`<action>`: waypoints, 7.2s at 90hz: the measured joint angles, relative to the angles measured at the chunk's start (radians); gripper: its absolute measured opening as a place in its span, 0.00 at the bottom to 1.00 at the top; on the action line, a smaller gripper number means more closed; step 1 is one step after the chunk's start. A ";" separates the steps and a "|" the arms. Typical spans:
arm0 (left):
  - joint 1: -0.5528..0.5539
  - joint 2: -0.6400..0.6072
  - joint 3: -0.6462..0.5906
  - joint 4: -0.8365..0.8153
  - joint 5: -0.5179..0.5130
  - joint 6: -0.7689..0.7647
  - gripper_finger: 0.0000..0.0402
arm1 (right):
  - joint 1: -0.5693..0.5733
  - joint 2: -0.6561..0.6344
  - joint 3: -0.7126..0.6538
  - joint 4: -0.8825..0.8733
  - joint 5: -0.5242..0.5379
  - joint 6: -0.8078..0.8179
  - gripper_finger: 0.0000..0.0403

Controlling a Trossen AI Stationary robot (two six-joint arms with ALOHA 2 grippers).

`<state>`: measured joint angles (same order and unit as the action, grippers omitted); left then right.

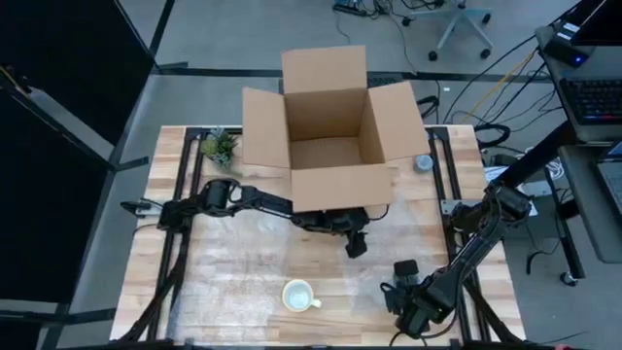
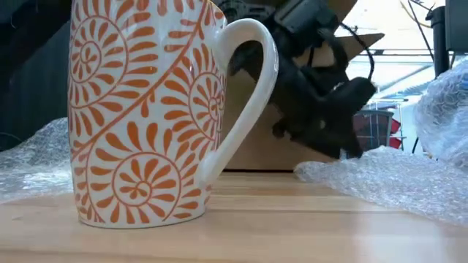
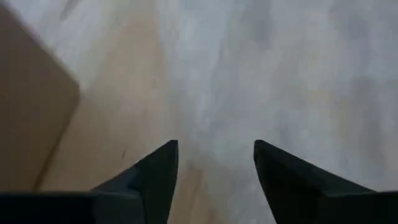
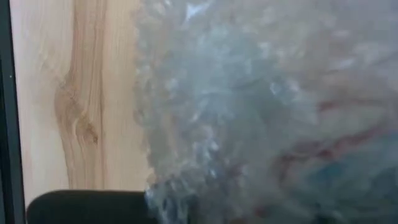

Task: Wrap mug
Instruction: Wrap the red mug with bubble wrap

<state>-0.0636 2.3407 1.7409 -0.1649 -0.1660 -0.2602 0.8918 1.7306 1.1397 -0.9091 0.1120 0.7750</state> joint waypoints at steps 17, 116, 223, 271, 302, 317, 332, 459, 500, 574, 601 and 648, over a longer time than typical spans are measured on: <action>0.005 0.042 0.001 0.008 -0.006 -0.024 0.51 | 0.000 0.000 0.000 0.000 0.000 -0.001 0.13; -0.065 -0.076 -0.001 0.101 0.045 0.086 0.00 | -0.002 0.000 -0.001 -0.012 -0.010 -0.017 0.13; -0.140 -0.083 0.000 0.391 0.242 0.162 0.00 | -0.008 -0.046 -0.001 -0.012 -0.008 -0.107 0.37; -0.140 -0.083 0.000 0.390 0.243 0.162 0.00 | -0.006 -0.277 0.000 -0.110 -0.014 -0.040 0.39; -0.142 -0.083 0.000 0.429 0.243 0.143 0.00 | 0.031 -0.473 0.000 -0.116 0.051 0.128 0.39; -0.127 -0.083 0.000 0.447 0.236 0.144 0.00 | 0.052 -0.496 0.000 -0.109 0.159 0.175 0.39; -0.114 -0.083 0.000 0.448 0.226 0.138 0.00 | 0.073 -0.453 0.000 -0.089 0.222 0.185 0.39; -0.087 -0.091 0.001 0.439 0.218 0.102 0.00 | 0.134 -0.112 -0.011 -0.148 0.342 0.339 0.38; -0.110 -0.031 0.003 0.491 0.232 0.056 0.00 | 0.094 -0.112 -0.011 -0.159 0.356 0.338 0.38; -0.125 -0.004 0.002 0.488 0.222 0.057 0.00 | 0.053 -0.262 0.153 -0.432 0.343 0.282 0.38; -0.128 -0.004 0.002 0.487 0.222 0.058 0.00 | 0.025 -0.266 0.086 -0.409 0.445 0.245 0.38; -0.128 -0.002 0.000 0.487 0.224 0.057 0.00 | 0.015 -0.270 -0.105 -0.092 0.281 0.170 0.38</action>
<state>-0.1913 2.3390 1.7409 0.3218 0.0580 -0.2028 0.9063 1.4609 1.0351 -1.0010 0.3933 0.9447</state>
